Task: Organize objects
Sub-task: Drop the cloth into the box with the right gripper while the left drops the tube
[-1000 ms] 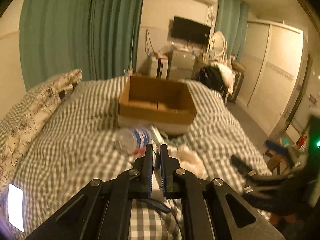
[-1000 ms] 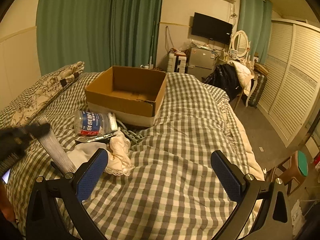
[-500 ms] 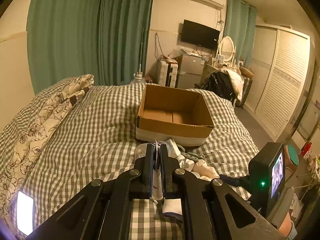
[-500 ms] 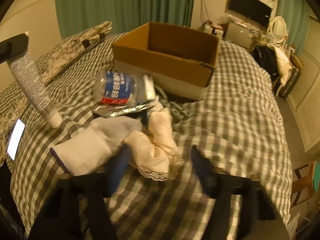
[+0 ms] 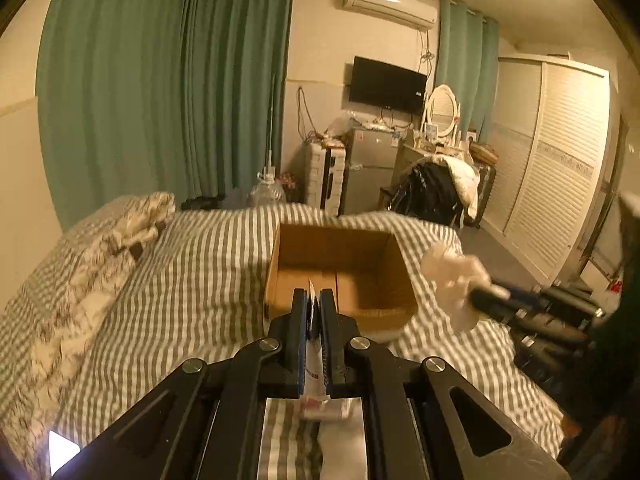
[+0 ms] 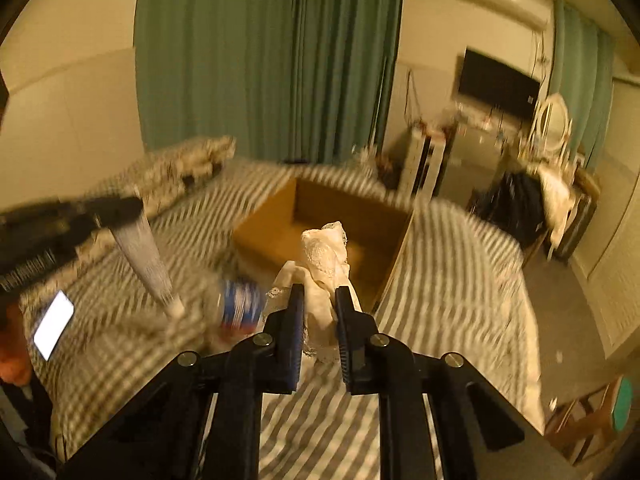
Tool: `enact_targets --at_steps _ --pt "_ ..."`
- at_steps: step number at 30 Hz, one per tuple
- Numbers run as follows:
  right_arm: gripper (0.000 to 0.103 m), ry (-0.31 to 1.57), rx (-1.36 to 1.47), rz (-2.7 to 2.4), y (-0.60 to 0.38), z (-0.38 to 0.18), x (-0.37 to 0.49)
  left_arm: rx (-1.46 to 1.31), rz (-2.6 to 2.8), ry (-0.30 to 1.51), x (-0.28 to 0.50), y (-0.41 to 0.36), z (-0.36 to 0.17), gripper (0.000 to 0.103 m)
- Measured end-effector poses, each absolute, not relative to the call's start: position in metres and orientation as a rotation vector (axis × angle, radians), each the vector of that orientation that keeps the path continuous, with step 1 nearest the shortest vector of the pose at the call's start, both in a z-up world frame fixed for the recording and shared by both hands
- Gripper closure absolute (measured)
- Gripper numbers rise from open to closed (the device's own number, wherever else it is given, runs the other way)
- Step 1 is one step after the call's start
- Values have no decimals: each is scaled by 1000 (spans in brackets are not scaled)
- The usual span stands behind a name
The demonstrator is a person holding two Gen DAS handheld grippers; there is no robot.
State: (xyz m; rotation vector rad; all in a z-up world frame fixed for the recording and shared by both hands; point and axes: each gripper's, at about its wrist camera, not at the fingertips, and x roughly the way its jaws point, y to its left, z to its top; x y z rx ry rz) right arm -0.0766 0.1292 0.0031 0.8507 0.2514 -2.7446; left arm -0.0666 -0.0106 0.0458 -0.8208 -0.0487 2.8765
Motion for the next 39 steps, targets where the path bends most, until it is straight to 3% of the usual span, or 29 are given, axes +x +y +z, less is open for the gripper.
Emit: enact_targets --at_steps 4,10,24,26,27,28,29,30,32,39 --pt "89 237 758 -2762 132 41 -101 -768 2884 -36 -99 -3 67 97" --pt "89 211 727 -2767 130 54 -152 -743 2878 -43 -166 11 72 97" --pt "87 90 969 -2719 148 -54 -280 -1016 2776 -12 -289 29 -39 95" --pt "74 67 976 -2719 153 -60 -284 -1052 2764 -16 -293 28 -46 94" --pt "68 56 975 -2726 155 -61 -284 -1070 2763 -26 -293 26 -47 90" --pt "56 47 968 -2731 159 -61 -284 -1083 2766 -31 -294 25 -47 86" --pt "48 37 958 -2738 162 -59 -282 -1097 2771 -32 -292 23 -47 72" --pt "46 34 952 -2746 165 -57 -281 -1107 2776 -27 -290 21 -45 51" --pt "45 43 934 -2770 169 -48 -272 -1084 2815 -16 -279 16 -38 34" --pt "30 122 858 -2854 169 0 -217 -1032 2898 10 -220 0 -7 20"
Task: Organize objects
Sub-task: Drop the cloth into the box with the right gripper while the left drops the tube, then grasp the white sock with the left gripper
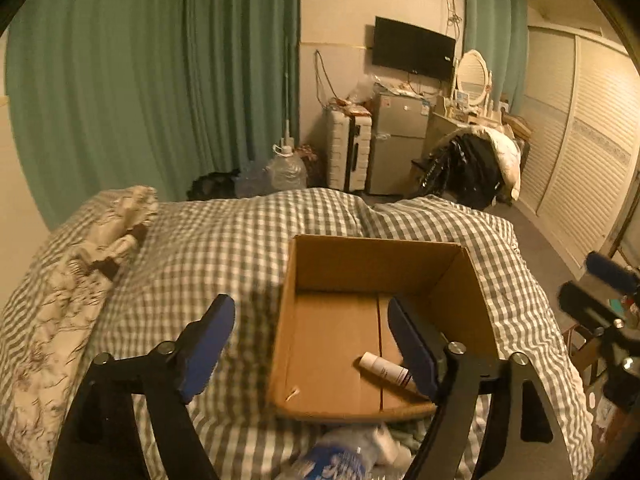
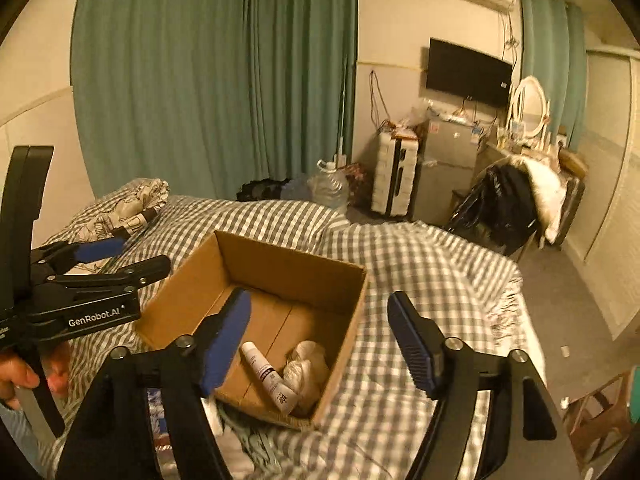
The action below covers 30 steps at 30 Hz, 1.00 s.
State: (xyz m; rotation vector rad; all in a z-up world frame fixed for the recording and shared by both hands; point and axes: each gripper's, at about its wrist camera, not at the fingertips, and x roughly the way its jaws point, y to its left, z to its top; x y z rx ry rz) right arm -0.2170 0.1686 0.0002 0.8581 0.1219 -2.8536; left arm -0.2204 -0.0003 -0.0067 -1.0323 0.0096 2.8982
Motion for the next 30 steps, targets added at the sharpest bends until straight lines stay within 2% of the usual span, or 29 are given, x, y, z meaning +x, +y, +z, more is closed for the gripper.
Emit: enact_targets --at_steps 5,12,16,24,30 --pt "15 200 800 -2903 169 32 -164 -992 2934 0 -172 -9 12 9" --pt "9 230 787 -2933 167 44 -101 -980 2964 53 -108 -5 11 9" --pt "9 218 833 -2927 165 24 -76 -1036 2940 37 -82 0 -12 9" --pt "9 134 997 -2895 167 -52 -57 -1195 2835 2 -54 22 -80 9" --pt "9 96 1080 -2890 176 -77 -64 -1303 2726 20 -51 43 -120 9"
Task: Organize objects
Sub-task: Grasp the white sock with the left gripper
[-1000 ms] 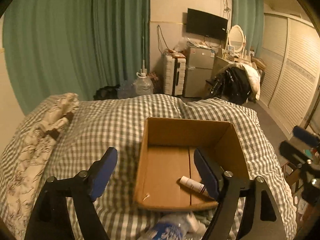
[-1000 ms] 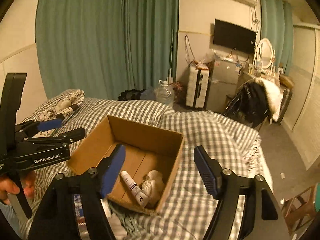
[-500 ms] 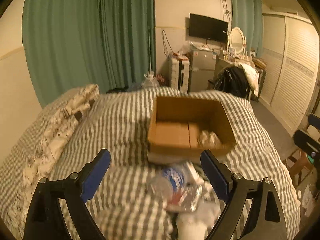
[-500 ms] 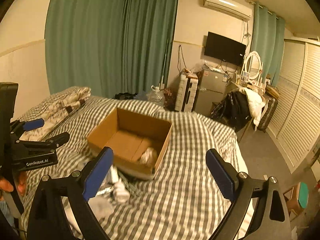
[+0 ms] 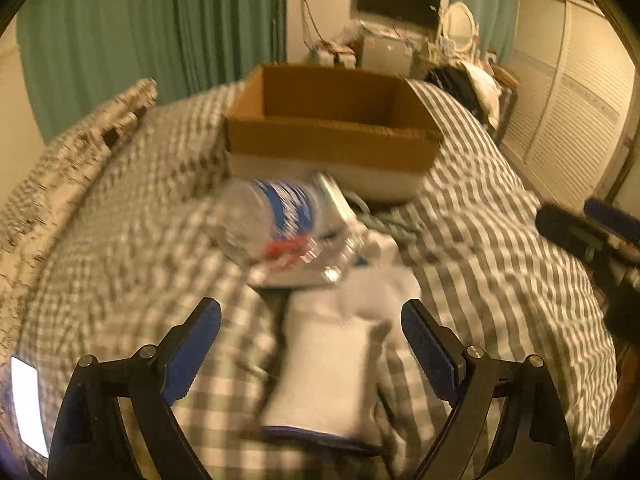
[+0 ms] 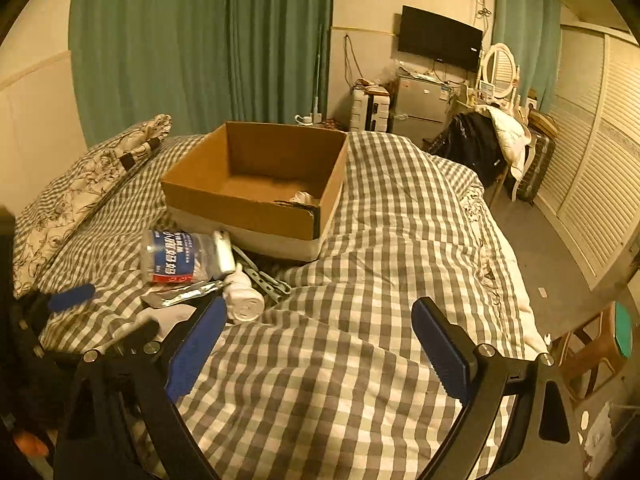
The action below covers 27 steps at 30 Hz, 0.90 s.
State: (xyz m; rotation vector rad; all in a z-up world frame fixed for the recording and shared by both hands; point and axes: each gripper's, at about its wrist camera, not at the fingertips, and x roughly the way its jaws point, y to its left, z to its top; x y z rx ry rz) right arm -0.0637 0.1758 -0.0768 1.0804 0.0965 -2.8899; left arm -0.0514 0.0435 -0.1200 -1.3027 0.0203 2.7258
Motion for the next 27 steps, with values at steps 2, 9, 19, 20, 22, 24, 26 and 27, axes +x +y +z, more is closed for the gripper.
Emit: enact_targets --at_steps 2,9,19,20,22,24,26,27 --pt "9 74 1089 -2885 178 -80 -65 -1331 2690 14 -53 49 -131 9" --pt "9 66 1145 -2861 178 -95 -71 -1359 2622 30 -57 55 -152 43" --pt "9 97 1177 -2862 176 -95 -67 -1310 2617 -32 -36 38 -132 60" --pt "9 105 1173 -2867 175 -94 -65 -1287 2617 -37 -29 34 -127 60" --pt "9 115 1162 -2876 172 -91 -65 -1252 2616 -38 -20 29 -117 60" --pt "9 123 1155 -2875 168 -88 -65 -1215 2641 -39 -13 20 -106 60" --pt "9 138 1157 -2861 159 -88 -67 -1184 2675 -50 -10 7 -96 60" --pt "9 144 1165 -2850 154 -89 -68 -1172 2690 -57 -10 2 -92 60"
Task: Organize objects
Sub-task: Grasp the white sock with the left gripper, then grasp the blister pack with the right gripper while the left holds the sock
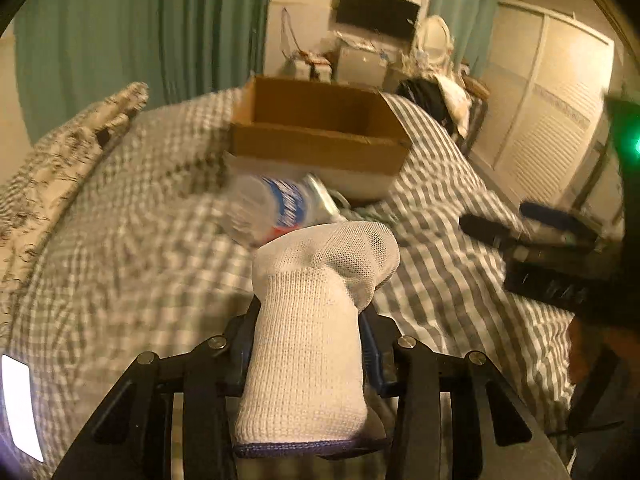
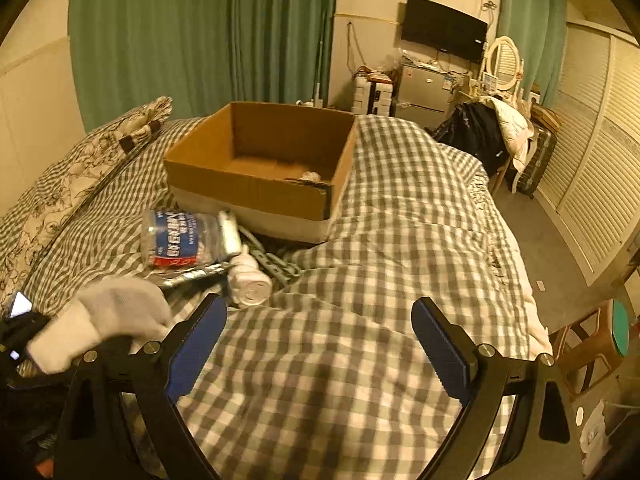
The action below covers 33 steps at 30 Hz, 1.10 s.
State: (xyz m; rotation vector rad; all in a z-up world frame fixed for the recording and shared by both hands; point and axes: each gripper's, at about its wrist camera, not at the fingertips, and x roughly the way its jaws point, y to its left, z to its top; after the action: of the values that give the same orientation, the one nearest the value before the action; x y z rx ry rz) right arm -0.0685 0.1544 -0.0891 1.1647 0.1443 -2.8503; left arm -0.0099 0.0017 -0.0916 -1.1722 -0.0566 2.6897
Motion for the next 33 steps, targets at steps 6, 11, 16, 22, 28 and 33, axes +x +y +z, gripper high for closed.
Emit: enact_targets --at_steps 6,11,16,22,28,33 --pt "9 187 1224 -2794 130 -101 -78 -1162 2815 -36 -22 -32 -82 60" --pt "9 162 1279 -2755 113 -112 -94 -1195 2870 -69 -40 -56 -90 60" --pt "9 99 1330 -2702 95 -121 -117 -1215 2897 -97 -61 -69 -96 60" --pt "10 -26 1451 -2618 78 -146 -147 -1224 2892 -88 -78 -73 -103 60" --pt "27 -92 1529 -2526 66 -173 -161 -1252 2860 -100 -83 -75 -116 60" --pt "46 -124 1501 -2490 61 -176 -160 -1261 2856 -114 -81 -78 -118 60"
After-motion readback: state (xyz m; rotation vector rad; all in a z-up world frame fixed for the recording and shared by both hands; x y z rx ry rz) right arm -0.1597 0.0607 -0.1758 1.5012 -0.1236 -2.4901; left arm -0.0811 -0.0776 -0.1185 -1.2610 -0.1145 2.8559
